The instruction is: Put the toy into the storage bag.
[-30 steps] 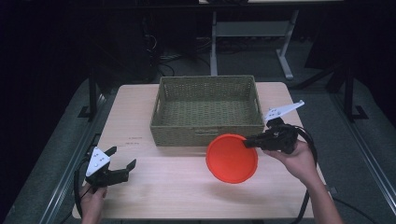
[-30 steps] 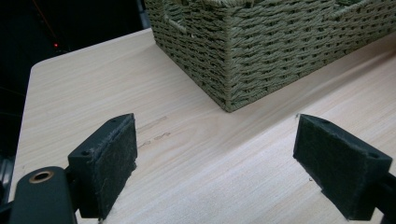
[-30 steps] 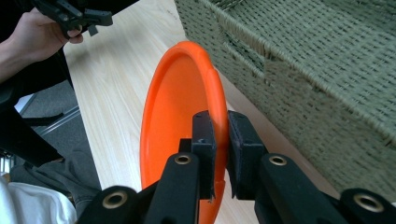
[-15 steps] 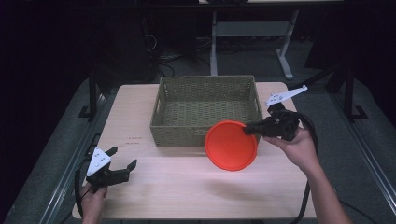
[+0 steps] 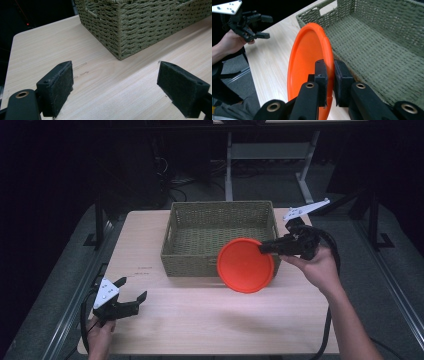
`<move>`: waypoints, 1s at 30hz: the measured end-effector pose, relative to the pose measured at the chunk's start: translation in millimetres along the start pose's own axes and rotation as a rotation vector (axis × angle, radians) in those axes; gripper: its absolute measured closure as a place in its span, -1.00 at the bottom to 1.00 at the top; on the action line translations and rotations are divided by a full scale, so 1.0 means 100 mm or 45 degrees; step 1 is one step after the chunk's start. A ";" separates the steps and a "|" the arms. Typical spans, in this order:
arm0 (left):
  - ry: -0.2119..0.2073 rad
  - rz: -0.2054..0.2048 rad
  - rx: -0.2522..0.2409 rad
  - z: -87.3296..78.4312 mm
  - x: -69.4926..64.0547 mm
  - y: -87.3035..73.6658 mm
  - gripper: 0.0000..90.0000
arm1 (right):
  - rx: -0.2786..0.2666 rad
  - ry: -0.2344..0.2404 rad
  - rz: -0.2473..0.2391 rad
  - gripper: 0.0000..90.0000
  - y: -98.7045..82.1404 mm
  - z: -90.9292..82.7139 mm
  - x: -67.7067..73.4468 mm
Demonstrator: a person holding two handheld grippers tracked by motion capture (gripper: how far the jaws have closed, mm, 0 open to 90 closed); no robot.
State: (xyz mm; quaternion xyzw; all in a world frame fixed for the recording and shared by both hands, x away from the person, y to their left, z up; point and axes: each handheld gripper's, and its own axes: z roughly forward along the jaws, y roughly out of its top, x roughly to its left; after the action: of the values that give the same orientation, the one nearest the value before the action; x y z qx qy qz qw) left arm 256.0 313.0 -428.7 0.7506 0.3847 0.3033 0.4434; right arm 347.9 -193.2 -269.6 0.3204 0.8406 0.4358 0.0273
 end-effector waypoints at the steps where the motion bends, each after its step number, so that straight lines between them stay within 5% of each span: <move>1: 0.000 0.000 0.000 0.00 0.00 0.00 -0.71 | 0.000 0.000 0.000 0.82 0.00 0.00 0.00; 30: -0.005 -0.003 -0.005 0.00 -0.01 0.01 -0.71 | -0.017 -0.064 0.028 0.82 0.43 0.00 -0.15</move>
State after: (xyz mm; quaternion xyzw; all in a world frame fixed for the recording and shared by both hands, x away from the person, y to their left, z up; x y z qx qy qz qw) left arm 255.8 311.5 -428.3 0.7499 0.3842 0.3021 0.4459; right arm 381.7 -184.2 -240.8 0.3403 0.8332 0.4335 0.0459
